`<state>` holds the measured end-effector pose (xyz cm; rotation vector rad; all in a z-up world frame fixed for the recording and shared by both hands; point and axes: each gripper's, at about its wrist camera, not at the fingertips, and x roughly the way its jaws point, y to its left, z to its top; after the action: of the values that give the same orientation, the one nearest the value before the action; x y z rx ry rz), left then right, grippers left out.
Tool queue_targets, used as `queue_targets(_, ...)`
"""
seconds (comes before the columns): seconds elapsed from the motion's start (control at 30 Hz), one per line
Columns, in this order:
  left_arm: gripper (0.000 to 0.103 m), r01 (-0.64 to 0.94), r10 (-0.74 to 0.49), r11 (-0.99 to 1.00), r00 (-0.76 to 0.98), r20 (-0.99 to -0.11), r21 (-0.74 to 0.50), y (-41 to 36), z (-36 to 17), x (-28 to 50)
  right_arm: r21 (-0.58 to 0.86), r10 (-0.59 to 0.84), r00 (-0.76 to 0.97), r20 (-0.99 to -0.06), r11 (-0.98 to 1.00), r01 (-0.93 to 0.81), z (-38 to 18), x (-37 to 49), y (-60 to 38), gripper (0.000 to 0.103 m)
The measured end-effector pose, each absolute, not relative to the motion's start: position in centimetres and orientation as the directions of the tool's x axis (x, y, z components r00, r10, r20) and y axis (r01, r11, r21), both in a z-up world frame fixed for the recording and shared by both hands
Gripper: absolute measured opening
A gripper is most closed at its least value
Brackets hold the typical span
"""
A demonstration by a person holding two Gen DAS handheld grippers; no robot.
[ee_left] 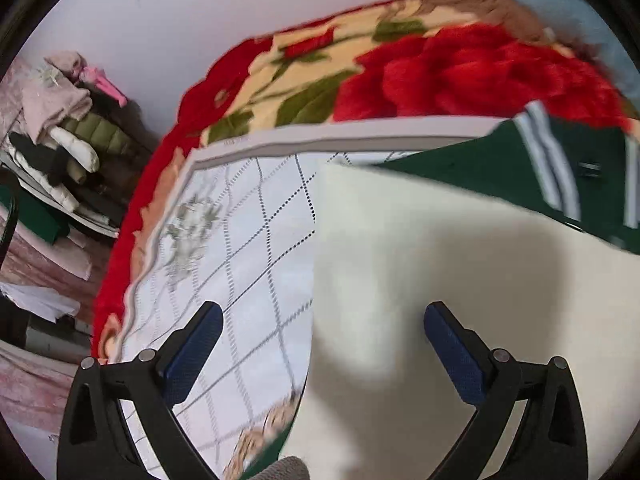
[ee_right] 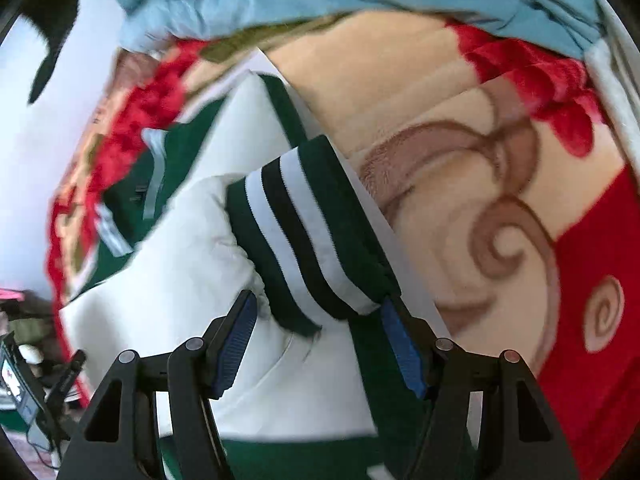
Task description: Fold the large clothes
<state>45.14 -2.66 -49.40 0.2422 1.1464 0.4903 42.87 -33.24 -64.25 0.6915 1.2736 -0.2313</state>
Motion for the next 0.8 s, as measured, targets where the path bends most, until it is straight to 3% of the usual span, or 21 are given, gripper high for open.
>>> queue_targets(0.1, 0.103, -0.218, 0.502, 0.864, 0.285, -0.817, 0.454, -1.5, -52.3, 47.4, 0.301, 0.185, 0.257, -0.949, 0.779, 0.550, -66.2, 44.7, -32.9, 0.064)
queue_targets(0.23, 0.103, -0.167, 0.480, 0.877, 0.285, -0.830, 0.450, -0.9, -53.0, 48.2, 0.222, 0.142, 0.193, -0.971, 0.834, 0.505, -66.5, 46.5, -31.6, 0.070)
queue_targets(0.47, 0.103, -0.178, 0.283, 0.956, 0.340, -0.897, 0.234, 1.0, -47.1, 42.2, 0.339, 0.260, 0.220, -0.940, 0.778, 0.529, -63.4, 42.7, -32.9, 0.070)
queue_targets(0.57, 0.103, -0.170, 0.216, 0.971, 0.324, -0.921, 0.168, 1.8, -47.9, 41.3, 0.337, 0.247, 0.232, -0.941, 0.746, 0.574, -64.1, 40.6, -32.9, 0.071)
queue_targets(0.77, 0.101, -0.198, 0.089, 0.979, 0.248, -0.965, 0.040, 2.7, -51.2, 43.8, 0.269, 0.181, 0.207, -0.962, 0.777, 0.570, -68.2, 41.6, -32.2, 0.082)
queue_targets(0.8, 0.092, -0.190, 0.083, 0.981, 0.259, -0.962, 0.033, 2.7, -51.3, 44.1, 0.274, 0.185, 0.212, -0.960, 0.781, 0.561, -68.2, 42.0, -32.1, 0.082)
